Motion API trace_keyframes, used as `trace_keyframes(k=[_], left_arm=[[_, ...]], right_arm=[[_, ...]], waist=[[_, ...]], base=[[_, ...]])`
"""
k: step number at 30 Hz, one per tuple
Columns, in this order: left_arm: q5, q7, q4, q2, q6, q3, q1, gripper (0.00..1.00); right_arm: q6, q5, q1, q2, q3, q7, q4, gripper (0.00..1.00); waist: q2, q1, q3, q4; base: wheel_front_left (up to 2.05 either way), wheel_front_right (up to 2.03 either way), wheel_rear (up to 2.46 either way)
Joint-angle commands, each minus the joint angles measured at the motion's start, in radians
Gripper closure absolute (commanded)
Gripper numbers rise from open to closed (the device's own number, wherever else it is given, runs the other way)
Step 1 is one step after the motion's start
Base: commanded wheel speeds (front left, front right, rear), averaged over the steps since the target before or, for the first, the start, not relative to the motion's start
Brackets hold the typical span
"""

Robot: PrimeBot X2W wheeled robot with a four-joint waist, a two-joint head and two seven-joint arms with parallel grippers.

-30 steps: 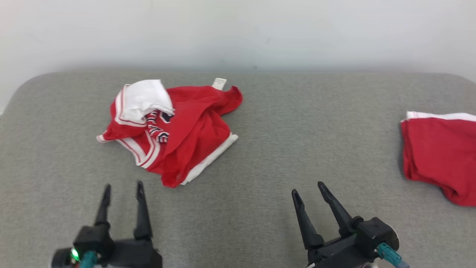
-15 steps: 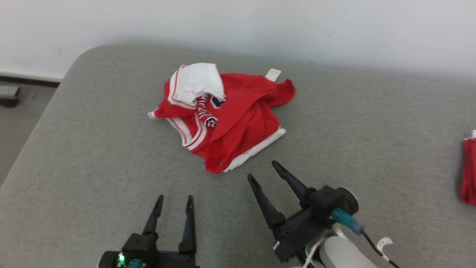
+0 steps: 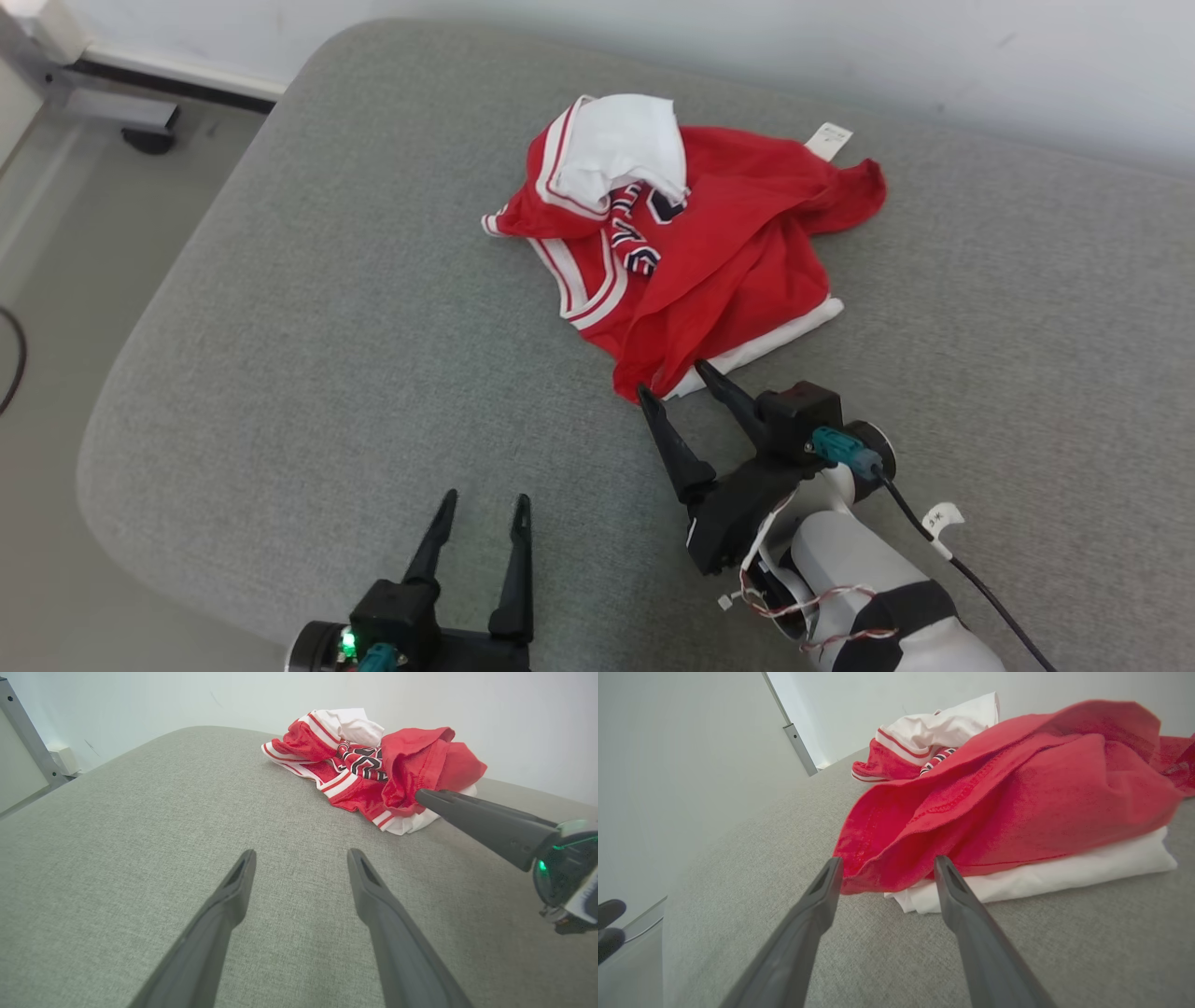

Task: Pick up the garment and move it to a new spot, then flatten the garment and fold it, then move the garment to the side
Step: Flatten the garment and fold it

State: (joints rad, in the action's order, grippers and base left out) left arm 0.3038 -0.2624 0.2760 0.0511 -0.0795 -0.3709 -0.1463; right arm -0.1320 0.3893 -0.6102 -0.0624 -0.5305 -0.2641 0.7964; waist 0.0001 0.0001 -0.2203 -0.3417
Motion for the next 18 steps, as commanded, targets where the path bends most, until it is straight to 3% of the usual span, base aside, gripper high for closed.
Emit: trace_keyframes(k=[1,3,5,6,7,8,14,18], left_arm=[[0.006,-0.003,0.002,-0.001,-0.003,-0.011,-0.010,0.00],[0.012,-0.003,0.004,-0.001,-0.007,-0.022,-0.015,0.00],[0.016,-0.003,0.004,-0.001,-0.008,-0.030,-0.017,0.00],[0.016,-0.003,0.005,-0.001,-0.010,-0.032,-0.018,0.00],[0.017,-0.003,0.005,-0.001,-0.012,-0.032,-0.019,0.00],[0.019,-0.003,0.005,-0.001,-0.014,-0.029,-0.019,0.00],[0.017,-0.003,0.011,-0.001,-0.015,-0.009,-0.012,0.00],[0.021,-0.003,0.016,-0.001,-0.009,-0.006,-0.012,0.00]], right_arm=[[0.002,0.008,-0.021,0.006,0.001,0.000,0.016,0.00],[0.002,0.008,-0.038,0.007,0.007,0.000,0.039,0.01],[0.002,0.006,-0.050,0.010,0.011,0.000,0.051,0.15],[0.002,0.009,-0.054,0.011,0.011,0.000,0.053,0.51],[0.002,0.009,-0.057,0.012,0.013,0.000,0.051,0.66],[0.002,0.010,-0.059,0.011,0.014,0.000,0.047,1.00],[0.002,0.053,-0.061,0.012,0.083,0.000,-0.076,1.00],[0.002,0.107,-0.079,0.001,0.251,0.000,-0.229,1.00]], waist=[[-0.0001,-0.0001,-0.034,-0.035],[-0.0001,-0.0001,-0.040,-0.041],[-0.0001,-0.0001,-0.043,-0.045],[-0.0001,-0.0001,-0.045,-0.045],[-0.0001,-0.0001,-0.046,-0.045],[-0.0001,-0.0001,-0.047,-0.042],[-0.0001,-0.0001,-0.046,-0.007],[-0.0001,-0.0001,-0.037,0.031]], base=[[0.00,0.00,0.00],[0.00,0.00,0.00],[0.00,0.00,0.00],[0.00,0.00,0.00],[0.00,0.00,0.00],[0.00,0.00,0.00],[0.00,0.00,0.00],[0.00,0.00,0.00]])
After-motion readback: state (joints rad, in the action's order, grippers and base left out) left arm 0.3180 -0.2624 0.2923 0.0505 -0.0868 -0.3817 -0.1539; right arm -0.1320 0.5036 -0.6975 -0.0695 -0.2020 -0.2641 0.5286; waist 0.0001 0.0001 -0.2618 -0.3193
